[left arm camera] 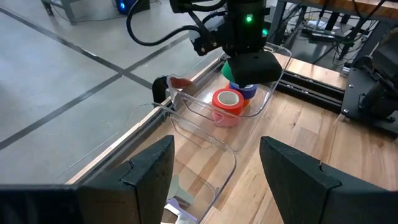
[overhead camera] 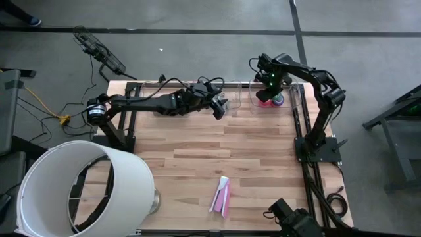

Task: Pick and place Stapler, Stapler remover, tape
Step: Put the green tape into the right transparent bin

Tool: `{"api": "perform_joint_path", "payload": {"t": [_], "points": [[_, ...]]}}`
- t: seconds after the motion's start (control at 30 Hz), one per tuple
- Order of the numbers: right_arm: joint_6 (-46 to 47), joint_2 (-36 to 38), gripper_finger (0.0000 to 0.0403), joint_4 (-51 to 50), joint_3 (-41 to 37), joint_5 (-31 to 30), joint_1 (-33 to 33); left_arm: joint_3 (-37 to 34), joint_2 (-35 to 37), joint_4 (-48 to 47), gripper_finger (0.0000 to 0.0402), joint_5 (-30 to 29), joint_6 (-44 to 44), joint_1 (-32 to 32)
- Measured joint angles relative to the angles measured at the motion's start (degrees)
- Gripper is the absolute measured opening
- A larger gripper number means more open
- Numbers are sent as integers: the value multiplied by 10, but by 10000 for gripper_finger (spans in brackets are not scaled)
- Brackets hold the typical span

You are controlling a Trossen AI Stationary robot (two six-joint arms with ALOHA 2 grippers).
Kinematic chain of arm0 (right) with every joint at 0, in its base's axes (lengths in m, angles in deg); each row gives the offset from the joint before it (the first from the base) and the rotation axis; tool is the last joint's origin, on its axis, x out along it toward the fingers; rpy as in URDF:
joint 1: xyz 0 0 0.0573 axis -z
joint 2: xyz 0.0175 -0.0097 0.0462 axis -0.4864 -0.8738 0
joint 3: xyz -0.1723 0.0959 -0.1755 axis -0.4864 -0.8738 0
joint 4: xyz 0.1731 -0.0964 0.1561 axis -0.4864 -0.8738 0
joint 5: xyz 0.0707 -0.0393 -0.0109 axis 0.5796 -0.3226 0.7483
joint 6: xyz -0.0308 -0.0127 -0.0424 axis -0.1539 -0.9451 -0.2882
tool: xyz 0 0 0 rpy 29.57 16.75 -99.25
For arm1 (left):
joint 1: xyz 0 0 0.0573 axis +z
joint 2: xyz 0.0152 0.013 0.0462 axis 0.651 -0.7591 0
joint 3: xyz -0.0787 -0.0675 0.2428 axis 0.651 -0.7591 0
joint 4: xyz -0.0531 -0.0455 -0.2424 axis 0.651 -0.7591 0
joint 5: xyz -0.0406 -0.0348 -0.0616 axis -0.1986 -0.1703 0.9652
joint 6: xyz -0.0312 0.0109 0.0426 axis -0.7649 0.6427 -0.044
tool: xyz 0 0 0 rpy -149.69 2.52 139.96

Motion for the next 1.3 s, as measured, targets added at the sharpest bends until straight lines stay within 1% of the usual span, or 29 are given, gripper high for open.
{"api": "perform_joint_path", "payload": {"t": [0.13,0.27,0.4,0.63,0.77,1.0,1.17,1.3], "points": [[-4,0,36,1,0,0,0,0,0,0,234,0,0,0],[-28,0,36,-4,0,-1,-5,0,0,0,234,0,0,0],[-86,0,36,-12,0,-3,-14,0,0,0,234,0,0,0],[-193,0,36,-12,0,-42,-31,0,0,0,234,0,0,0],[-239,0,36,-12,0,-39,-32,0,0,0,234,-1,0,0],[-264,0,36,-11,0,-43,-32,0,0,0,234,-1,0,0],[-265,0,36,-22,0,-48,-32,0,0,0,234,-1,0,0],[-267,0,36,-25,0,-74,-32,0,0,0,234,-1,0,0]]}}
